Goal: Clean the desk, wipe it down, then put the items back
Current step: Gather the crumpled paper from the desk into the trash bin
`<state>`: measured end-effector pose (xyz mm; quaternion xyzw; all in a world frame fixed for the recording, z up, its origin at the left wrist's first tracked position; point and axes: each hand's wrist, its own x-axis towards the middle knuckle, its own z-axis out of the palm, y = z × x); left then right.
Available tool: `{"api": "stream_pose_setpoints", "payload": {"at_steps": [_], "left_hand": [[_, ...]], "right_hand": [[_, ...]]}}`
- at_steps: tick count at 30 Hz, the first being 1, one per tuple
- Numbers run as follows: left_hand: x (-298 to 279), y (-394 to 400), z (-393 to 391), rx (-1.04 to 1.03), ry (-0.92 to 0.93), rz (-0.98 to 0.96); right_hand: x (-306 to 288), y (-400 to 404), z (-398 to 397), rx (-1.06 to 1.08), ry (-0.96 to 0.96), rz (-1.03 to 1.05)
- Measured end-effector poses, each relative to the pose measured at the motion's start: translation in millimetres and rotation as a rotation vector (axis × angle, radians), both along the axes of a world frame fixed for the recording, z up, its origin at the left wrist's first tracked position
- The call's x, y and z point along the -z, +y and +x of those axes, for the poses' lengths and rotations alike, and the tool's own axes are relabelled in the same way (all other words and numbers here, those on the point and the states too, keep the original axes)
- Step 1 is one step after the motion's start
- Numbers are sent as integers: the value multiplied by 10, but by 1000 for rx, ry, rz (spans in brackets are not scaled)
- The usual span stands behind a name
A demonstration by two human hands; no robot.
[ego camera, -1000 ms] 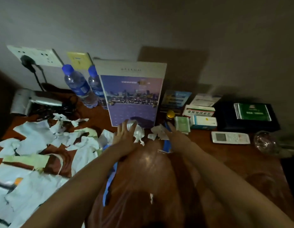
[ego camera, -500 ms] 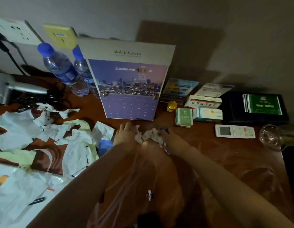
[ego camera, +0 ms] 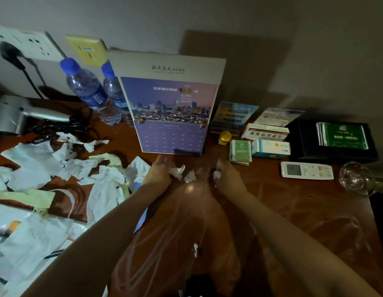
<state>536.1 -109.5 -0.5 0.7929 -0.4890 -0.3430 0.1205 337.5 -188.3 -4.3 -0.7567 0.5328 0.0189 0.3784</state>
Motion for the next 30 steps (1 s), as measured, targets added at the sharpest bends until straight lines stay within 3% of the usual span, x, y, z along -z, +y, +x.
{"api": "stream_pose_setpoints", "payload": {"at_steps": [7,12,17,22,30], "left_hand": [[-62,183,64,-31,-87,-88],[-131,294,151,-126,-20,-91],[-80,382,309,-226,-60,-19],[-106,390,366,-197,-57,-132],[-337,388,271,-99,-22,-157]], "right_hand": [[-12,87,468,-181,-99,215],[244,68,743,-338,118,176],[435,170,620,-387,190,107],[305,271,559,-272,146,-72],[24,454,363,0,-46,-34]]}}
